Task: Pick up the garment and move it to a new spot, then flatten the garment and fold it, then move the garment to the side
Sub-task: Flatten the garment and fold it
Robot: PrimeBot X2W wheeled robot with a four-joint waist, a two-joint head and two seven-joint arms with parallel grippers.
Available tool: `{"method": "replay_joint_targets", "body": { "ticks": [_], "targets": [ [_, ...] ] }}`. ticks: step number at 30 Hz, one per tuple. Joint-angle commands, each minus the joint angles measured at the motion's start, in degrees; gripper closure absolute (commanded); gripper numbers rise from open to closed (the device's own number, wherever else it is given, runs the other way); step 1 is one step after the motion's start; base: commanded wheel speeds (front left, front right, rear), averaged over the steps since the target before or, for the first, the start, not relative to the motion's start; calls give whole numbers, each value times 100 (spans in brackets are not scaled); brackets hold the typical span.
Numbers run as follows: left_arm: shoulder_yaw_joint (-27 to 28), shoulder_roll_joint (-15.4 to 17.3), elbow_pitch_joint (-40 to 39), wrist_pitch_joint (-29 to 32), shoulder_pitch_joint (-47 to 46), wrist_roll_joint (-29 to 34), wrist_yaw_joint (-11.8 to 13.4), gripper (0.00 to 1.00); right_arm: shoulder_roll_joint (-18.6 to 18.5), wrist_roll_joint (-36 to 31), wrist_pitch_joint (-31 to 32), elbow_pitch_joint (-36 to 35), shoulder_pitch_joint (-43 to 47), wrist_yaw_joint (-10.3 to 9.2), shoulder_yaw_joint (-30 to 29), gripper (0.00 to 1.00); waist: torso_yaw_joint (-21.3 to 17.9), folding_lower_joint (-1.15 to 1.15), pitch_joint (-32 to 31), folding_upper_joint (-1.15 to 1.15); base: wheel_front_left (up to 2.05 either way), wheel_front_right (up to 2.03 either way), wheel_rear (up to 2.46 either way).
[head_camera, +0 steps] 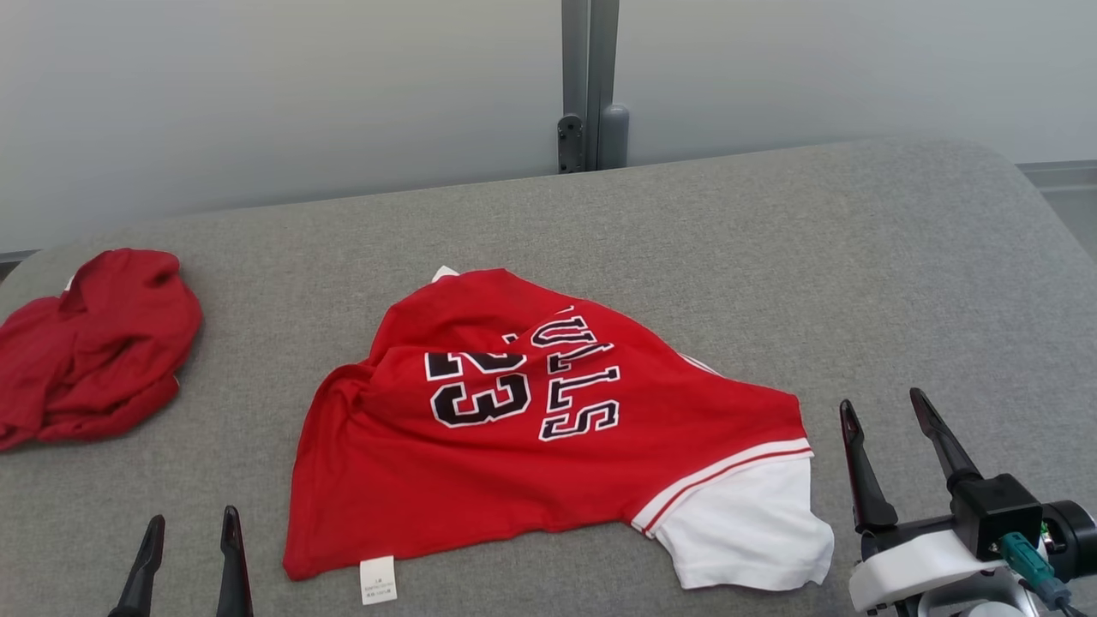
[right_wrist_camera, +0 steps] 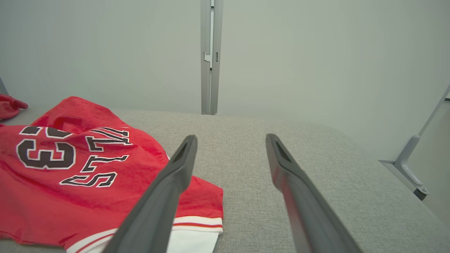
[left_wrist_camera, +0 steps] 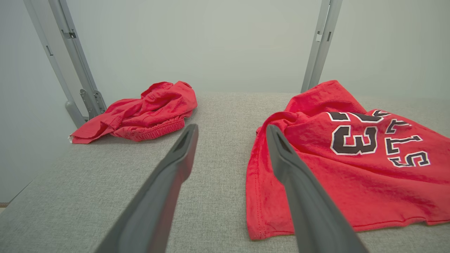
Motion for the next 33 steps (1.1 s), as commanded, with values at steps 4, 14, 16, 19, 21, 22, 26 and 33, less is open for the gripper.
{"method": "replay_joint_targets", "body": {
  "ticks": [4, 14, 16, 19, 21, 22, 26, 33],
  "targets": [
    [-30, 23, 129, 1, -66, -45, -24, 0, -1, 93, -17, 0, -41, -6, 61, 0, -25, 0, 24, 0, 0, 0, 0],
    [-857, 245, 1784, 573, -514, -419, -17, 0, -186, 635, 597, 1874, -258, -8, 778, 0, -72, 0, 151, 0, 0, 0, 0],
    [-942, 269, 1903, 693, -637, -469, -17, 0, -206, 695, 818, 2045, -328, -7, 866, 0, -78, 0, 204, 0, 0, 0, 0],
    [-1044, 276, 2009, 826, -810, -535, -18, 0, -191, 807, 1167, 2266, -415, -7, 965, 0, -66, 0, 271, 0, 0, 0, 0],
    [-1062, 290, 2069, 885, -869, -555, -18, 0, -199, 909, 1337, 2359, -454, -6, 1087, 0, -45, 0, 310, 0, 0, 0, 0],
    [-1069, 296, 2110, 921, -901, -574, -16, 0, -208, 967, 1384, 2388, -454, -6, 1143, 0, -35, 0, 331, 0, 0, 0, 0],
    [-1126, 316, 2197, 942, -1071, -566, -10, 0, -286, 1118, 1442, 2437, -474, -2, 1306, 0, -12, 0, 418, 0, 0, 0, 0],
    [-1155, 258, 2391, 1084, -1348, -778, -1, 0, -390, 1285, 1529, 2517, -573, -2, 1500, 0, -16, 0, 579, 0, 0, 0, 0]
  ]
}}
